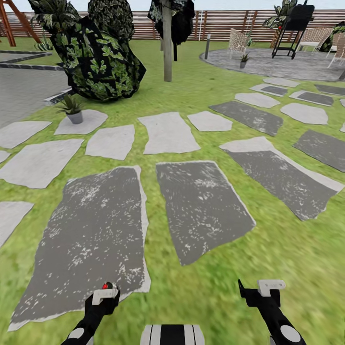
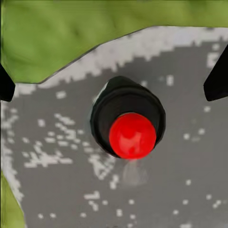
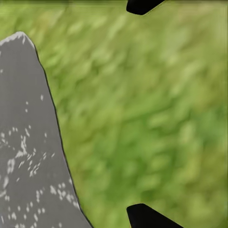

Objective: Pick up the pesticide atomizer in the garden and spray insectifuge to fully cover both potted plants in the garden.

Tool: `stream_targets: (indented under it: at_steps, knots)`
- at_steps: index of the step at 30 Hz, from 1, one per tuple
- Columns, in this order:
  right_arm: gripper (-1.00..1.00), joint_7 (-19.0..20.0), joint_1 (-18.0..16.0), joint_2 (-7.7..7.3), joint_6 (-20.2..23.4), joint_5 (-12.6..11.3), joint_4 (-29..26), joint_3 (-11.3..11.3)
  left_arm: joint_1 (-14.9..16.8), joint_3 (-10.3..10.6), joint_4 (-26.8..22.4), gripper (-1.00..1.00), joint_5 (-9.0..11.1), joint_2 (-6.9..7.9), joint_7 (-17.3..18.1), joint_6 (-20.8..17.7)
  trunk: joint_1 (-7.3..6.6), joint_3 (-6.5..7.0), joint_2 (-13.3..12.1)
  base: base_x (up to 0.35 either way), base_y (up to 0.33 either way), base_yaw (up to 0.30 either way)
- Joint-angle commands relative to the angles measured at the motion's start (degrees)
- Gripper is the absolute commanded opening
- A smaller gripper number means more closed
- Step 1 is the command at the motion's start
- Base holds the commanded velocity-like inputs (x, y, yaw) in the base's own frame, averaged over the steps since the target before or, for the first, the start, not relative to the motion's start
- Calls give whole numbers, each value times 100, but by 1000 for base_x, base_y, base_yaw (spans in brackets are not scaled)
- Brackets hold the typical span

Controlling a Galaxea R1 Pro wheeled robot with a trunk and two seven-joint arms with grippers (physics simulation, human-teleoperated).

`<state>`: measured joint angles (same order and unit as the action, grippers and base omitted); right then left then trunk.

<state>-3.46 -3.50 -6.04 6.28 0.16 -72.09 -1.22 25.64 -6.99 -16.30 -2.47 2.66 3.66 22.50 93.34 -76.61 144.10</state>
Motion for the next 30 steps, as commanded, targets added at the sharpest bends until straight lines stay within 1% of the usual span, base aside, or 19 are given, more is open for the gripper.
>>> stream_targets:
  at_steps: [1,9,13,19,29,30]
  knots:
    - [100,-23,-1,-2,32,2,-7,8,3,-48,4,100,-26,-3,38,17,0,-4,1,107,-116,63]
    - [100,-23,-1,-2,32,-3,-20,8,3,-46,4,100,-25,-4,38,33,0,-4,1,22,-23,185]
    - [100,-23,-1,-2,32,-5,-17,8,3,-48,4,100,-25,-3,38,31,0,-4,1,19,-5,37]
    - [100,-23,-1,-2,32,-1,0,8,3,-48,4,100,-25,-7,38,37,0,-4,1,119,-69,25]
    - [100,-23,-1,-2,32,2,11,10,3,-46,-5,100,-34,1,38,28,0,-4,1,8,-5,41]
    - [100,-23,-1,-2,32,2,11,11,3,-47,-5,100,-34,3,38,31,3,-26,3,0,0,1]
